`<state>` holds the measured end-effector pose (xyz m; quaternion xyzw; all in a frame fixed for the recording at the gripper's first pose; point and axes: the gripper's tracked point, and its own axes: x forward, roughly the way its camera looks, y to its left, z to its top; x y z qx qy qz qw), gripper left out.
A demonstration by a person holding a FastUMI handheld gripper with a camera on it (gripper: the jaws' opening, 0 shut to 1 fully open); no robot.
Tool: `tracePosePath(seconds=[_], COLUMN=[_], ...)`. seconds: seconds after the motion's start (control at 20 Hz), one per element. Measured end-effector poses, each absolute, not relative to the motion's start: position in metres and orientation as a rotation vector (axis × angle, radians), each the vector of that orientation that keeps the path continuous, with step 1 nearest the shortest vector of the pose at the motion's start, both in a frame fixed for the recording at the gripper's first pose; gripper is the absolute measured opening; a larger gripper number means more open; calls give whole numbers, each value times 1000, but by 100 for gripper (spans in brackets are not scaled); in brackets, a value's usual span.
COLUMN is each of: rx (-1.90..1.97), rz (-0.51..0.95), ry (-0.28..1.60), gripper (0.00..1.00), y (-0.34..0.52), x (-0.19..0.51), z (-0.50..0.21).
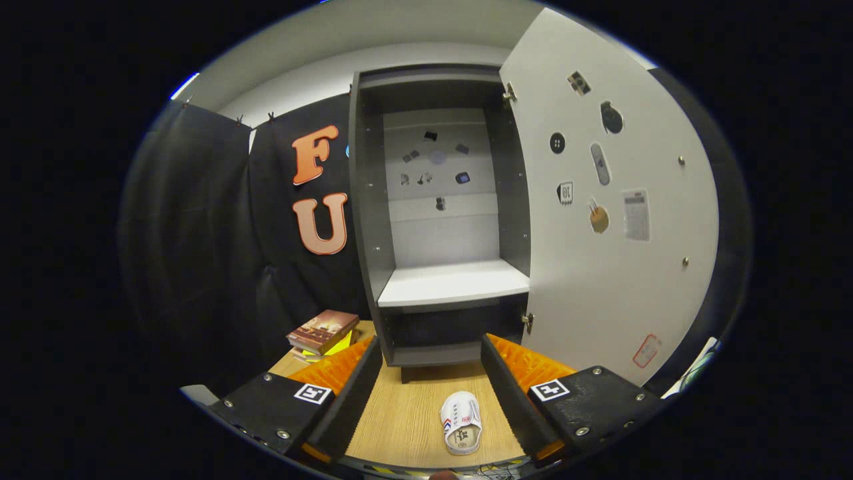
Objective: Open the shoe cabinet door, grab the shoes and put them into the shoe cabinet, then close the shoe cabinet door.
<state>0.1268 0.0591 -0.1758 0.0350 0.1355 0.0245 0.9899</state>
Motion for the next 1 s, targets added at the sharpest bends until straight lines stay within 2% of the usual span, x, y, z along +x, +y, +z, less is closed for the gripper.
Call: tracePosePath(seconds=[0.45,1.0], rx=[128,153], rz=[36,38], ry=[511,759], gripper=[93,92], y=[61,63], x=[136,133], z=[-314,-452])
